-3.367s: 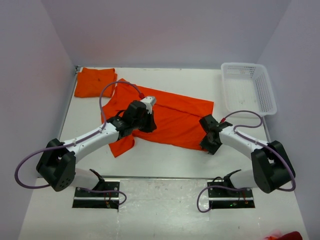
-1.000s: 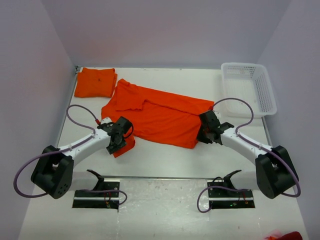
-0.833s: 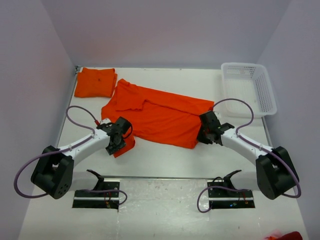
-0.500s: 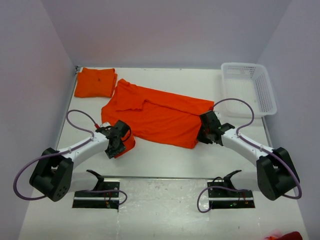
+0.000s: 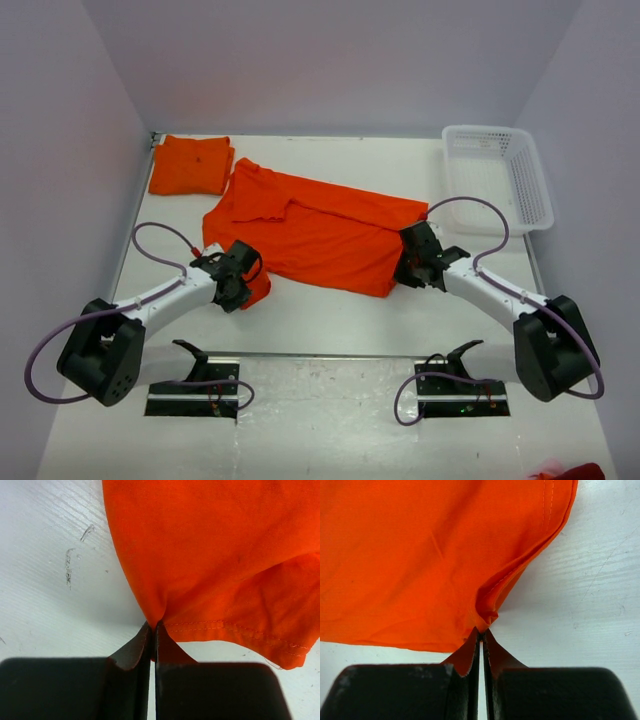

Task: Fold and stack the t-shirts
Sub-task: Grap the side of the flattened tshirt closest away from the robot with both arms, then fold the other side of the tshirt into a rectangle

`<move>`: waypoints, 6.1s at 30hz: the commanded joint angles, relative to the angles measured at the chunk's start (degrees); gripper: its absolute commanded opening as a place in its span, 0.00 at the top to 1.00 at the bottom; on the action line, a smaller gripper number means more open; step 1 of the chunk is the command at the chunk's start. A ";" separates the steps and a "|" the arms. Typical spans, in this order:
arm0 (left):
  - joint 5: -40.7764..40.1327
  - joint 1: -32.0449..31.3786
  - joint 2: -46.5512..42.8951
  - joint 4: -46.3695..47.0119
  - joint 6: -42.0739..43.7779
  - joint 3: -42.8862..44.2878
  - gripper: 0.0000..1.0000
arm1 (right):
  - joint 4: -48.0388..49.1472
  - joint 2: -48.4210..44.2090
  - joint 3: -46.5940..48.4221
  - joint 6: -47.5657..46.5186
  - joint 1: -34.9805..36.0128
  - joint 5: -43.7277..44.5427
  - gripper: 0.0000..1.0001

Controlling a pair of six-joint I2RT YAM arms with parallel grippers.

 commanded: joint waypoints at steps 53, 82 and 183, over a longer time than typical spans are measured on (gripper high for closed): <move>-13.62 -1.95 -6.72 -10.25 16.48 23.32 1.00 | -22.10 -2.60 11.63 10.52 -0.97 15.76 1.00; -13.88 6.40 19.04 -0.22 33.27 48.37 1.00 | -19.02 17.97 24.30 0.05 -11.34 11.90 1.00; -13.80 10.36 26.34 8.57 33.10 33.26 0.61 | -9.70 14.73 33.26 -21.48 -5.10 -15.00 0.39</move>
